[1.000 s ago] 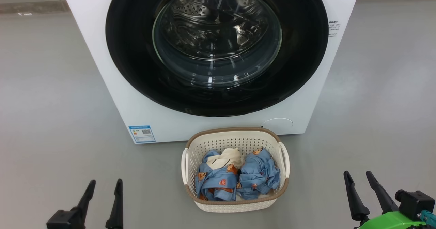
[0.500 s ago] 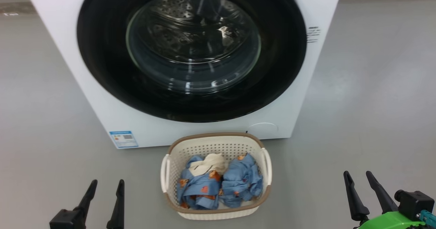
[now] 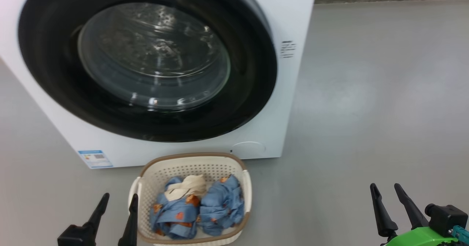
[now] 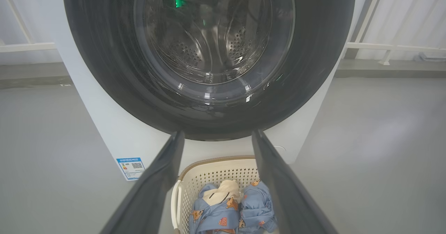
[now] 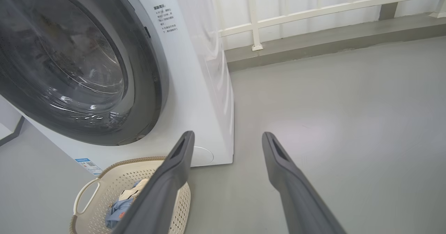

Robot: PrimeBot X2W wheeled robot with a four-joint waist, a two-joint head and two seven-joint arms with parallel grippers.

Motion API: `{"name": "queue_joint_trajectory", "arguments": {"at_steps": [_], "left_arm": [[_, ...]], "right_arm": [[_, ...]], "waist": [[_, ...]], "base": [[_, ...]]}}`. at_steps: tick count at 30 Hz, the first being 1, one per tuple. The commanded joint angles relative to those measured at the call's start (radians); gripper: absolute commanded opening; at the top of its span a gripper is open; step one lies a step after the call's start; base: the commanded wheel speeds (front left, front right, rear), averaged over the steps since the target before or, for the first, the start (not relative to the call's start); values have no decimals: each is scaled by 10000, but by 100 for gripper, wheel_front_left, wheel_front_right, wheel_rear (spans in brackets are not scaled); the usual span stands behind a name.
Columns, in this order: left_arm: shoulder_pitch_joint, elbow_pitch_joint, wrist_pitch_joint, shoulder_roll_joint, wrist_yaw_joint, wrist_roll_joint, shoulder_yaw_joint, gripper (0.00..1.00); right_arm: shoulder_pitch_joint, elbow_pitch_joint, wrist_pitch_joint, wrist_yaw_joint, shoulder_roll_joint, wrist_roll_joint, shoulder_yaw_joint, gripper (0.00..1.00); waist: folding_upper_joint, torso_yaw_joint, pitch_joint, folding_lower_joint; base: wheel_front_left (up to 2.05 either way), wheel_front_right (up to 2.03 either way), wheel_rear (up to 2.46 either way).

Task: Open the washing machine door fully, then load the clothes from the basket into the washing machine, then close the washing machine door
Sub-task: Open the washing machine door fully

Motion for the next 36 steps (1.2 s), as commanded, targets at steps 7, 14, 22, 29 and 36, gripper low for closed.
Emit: {"name": "queue_joint_trajectory", "arguments": {"at_steps": [7, 14, 22, 29, 36], "left_arm": [[-270, -430, -136, 151, -16, -147, 117, 100], [-196, -600, -136, 190, -16, -415, 164, 100], [-165, -662, -136, 123, -16, -568, 220, 100], [-208, -602, -136, -70, -16, -592, 329, 100], [-298, -583, -136, -370, -16, -633, 206, 100]], "right_arm": [[-52, -234, -122, 16, -126, -30, 220, 100], [-69, -237, -122, 16, -95, -42, 180, 100], [-229, -238, -122, 16, -29, 228, 383, 0], [-902, -412, -122, 16, 224, 1451, 463, 0], [-2482, -743, -122, 16, 531, 4140, 714, 0]], "waist": [[0, 18, 19, 0], [0, 14, 30, 0], [0, 15, 56, 0], [0, 32, 130, 0], [0, 203, 317, 0]], "base": [[146, 61, -208], [91, 13, -104], [4, 4, -8], [0, 0, 0], [0, 0, 0]]}}
